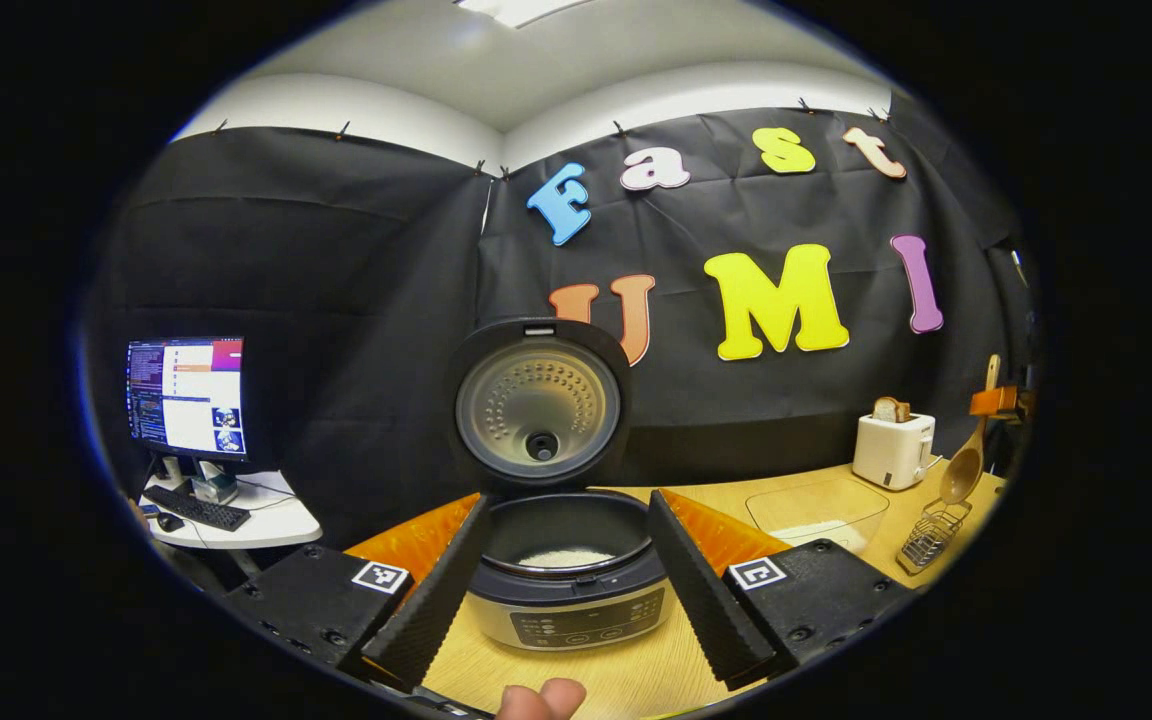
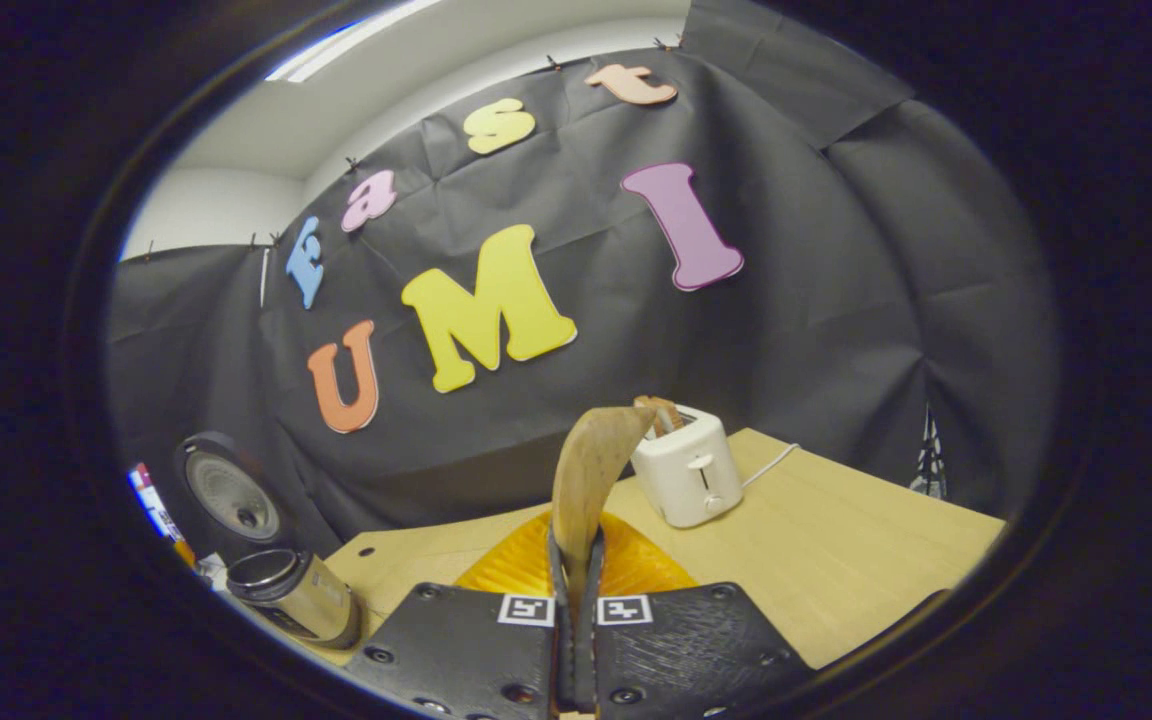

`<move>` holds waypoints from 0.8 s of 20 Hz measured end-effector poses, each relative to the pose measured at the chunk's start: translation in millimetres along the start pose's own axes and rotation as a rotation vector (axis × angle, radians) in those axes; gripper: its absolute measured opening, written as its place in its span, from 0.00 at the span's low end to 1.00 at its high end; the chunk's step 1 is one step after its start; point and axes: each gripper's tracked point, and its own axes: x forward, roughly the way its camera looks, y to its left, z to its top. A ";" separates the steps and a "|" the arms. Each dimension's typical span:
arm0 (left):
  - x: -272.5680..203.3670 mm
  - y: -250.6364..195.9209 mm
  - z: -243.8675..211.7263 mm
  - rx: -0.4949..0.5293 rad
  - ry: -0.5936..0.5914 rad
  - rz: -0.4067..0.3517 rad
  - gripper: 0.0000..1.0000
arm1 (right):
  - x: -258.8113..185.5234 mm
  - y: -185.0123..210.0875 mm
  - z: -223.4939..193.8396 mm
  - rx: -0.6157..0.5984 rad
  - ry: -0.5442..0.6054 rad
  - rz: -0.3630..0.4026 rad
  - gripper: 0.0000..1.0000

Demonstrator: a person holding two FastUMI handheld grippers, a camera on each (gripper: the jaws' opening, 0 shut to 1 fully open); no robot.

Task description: Close the left gripper, press the button to open the rice cooker; take a wooden spoon from the chopstick holder with the right hand, scoop a spoonful of rice and pour it into the rice cooker, then put the wooden spoon back into the chopstick holder.

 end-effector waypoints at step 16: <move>-2.0 6.5 0.0 -0.021 0.008 0.003 1.00 | 13.0 -11.9 -84.4 -0.083 0.071 -0.048 0.01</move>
